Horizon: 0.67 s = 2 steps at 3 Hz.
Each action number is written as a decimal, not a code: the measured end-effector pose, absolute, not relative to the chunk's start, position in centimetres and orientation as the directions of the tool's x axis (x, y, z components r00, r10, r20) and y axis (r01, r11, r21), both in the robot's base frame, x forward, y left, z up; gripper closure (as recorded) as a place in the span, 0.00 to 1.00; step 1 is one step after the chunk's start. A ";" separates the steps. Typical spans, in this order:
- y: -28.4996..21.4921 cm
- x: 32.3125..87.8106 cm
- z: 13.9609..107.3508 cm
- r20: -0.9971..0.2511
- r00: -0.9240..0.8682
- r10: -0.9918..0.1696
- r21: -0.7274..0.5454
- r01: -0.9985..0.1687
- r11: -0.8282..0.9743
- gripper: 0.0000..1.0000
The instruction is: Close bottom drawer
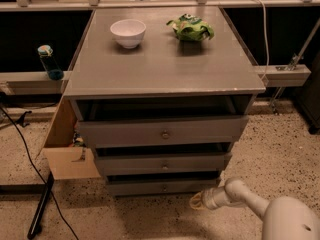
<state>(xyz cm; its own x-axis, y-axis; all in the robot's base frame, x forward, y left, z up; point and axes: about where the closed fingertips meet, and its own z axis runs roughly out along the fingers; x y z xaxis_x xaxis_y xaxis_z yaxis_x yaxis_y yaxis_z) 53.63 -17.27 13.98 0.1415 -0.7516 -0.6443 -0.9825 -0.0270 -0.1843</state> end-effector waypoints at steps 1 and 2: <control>-17.4 53.0 14.0 -0.653 0.134 -0.745 -0.169 -0.985 -0.029 0.85; -17.4 53.0 14.0 -0.653 0.134 -0.745 -0.169 -0.985 -0.029 0.63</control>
Offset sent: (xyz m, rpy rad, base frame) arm -0.0066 -0.0016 0.0003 0.0091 0.0155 0.0033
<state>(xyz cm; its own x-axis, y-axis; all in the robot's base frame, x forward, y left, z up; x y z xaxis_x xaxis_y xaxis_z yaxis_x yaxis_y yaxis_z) 52.97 -17.43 14.01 0.1339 -0.7452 -0.6533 -0.9852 -0.0286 -0.1693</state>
